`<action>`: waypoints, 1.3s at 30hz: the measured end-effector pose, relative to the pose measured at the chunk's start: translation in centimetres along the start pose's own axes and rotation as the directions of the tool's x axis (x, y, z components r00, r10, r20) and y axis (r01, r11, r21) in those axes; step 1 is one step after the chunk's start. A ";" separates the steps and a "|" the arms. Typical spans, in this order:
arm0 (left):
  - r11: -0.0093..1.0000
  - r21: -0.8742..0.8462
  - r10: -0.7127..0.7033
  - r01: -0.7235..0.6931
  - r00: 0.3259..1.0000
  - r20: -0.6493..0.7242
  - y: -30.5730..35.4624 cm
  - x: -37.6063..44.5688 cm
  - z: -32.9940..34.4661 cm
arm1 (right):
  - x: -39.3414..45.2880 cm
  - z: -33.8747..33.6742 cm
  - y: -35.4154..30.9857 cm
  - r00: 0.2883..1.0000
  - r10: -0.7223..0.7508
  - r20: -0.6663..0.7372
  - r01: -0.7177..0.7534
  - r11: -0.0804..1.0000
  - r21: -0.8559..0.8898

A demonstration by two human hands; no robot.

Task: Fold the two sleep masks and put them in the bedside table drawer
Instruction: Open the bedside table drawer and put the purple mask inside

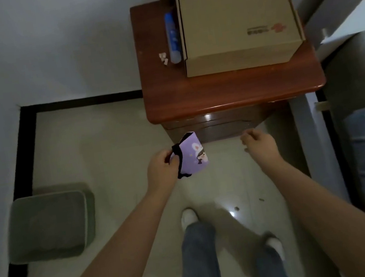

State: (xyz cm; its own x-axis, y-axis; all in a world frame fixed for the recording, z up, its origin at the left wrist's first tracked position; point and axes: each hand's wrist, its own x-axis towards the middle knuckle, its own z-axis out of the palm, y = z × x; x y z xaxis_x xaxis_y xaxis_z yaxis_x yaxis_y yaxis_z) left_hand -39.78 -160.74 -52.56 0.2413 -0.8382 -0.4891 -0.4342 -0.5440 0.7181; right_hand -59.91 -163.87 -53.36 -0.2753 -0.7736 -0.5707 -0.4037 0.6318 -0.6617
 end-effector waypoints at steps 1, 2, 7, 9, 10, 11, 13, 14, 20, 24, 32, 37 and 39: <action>1.000 0.011 0.022 -0.022 1.000 0.013 -0.4 0.9 0.2 | 0.6 0.0 0.0 0.997 0.061 -0.053 -0.058 0.997 0.053; 0.999 0.027 0.044 -0.044 0.999 0.019 -0.9 1.6 0.6 | 1.1 -0.2 -0.1 0.987 0.124 -0.102 -0.113 0.987 0.111; 0.993 0.057 0.102 -0.102 0.995 0.004 -1.6 2.6 4.3 | 3.9 -1.7 0.9 0.957 0.232 -0.176 -0.184 0.951 0.250; 0.991 0.056 0.118 -0.118 0.993 0.012 -1.3 2.3 5.8 | 4.6 -1.4 1.4 0.954 0.262 -0.145 -0.206 0.926 0.315; 0.991 0.047 0.124 -0.124 0.992 0.003 -1.3 2.2 6.3 | 4.9 -1.4 1.5 0.951 0.276 -0.139 -0.212 0.911 0.354; 0.991 0.040 0.125 -0.124 0.992 -0.022 -1.2 2.4 6.7 | 5.3 -1.7 1.4 0.949 0.279 -0.148 -0.205 0.901 0.382; 0.995 0.036 0.098 -0.095 0.991 -0.095 -1.3 3.1 7.0 | 6.4 -2.8 1.5 0.948 0.258 -0.185 -0.174 0.909 0.378; 0.997 0.033 0.076 -0.072 0.989 -0.123 -1.5 3.6 7.2 | 6.9 -3.4 1.7 0.950 0.240 -0.200 -0.155 0.918 0.365; 0.996 0.001 0.090 -0.092 0.962 -0.259 -1.1 7.0 9.0 | 10.8 -6.3 3.3 0.968 0.104 -0.228 -0.014 0.930 0.368; 0.987 0.009 0.151 -0.158 0.926 -0.345 -0.6 8.5 9.7 | 13.1 -7.1 3.6 0.984 0.005 -0.177 0.072 0.900 0.429; 0.962 -0.035 0.219 -0.271 0.843 -0.492 -0.4 10.4 10.5 | 15.3 -6.3 5.1 0.946 -0.043 -0.321 0.181 0.891 0.415; 0.972 -0.002 0.210 -0.237 0.865 -0.456 -1.3 10.7 10.2 | 15.5 -6.2 5.6 0.929 -0.061 -0.366 0.213 0.895 0.392; 0.976 -0.024 0.183 -0.215 0.880 -0.438 -1.8 9.8 10.1 | 14.4 -6.1 6.1 0.930 -0.049 -0.363 0.201 0.897 0.394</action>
State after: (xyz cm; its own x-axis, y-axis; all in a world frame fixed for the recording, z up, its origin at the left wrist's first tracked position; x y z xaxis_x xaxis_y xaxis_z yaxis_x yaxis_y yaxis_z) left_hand -45.43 -167.61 -63.65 0.5128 -0.8546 -0.0820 -0.4553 -0.3517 0.8179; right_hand -71.67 -171.47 -62.65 -0.5530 -0.7685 -0.3218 -0.0734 0.4297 -0.9000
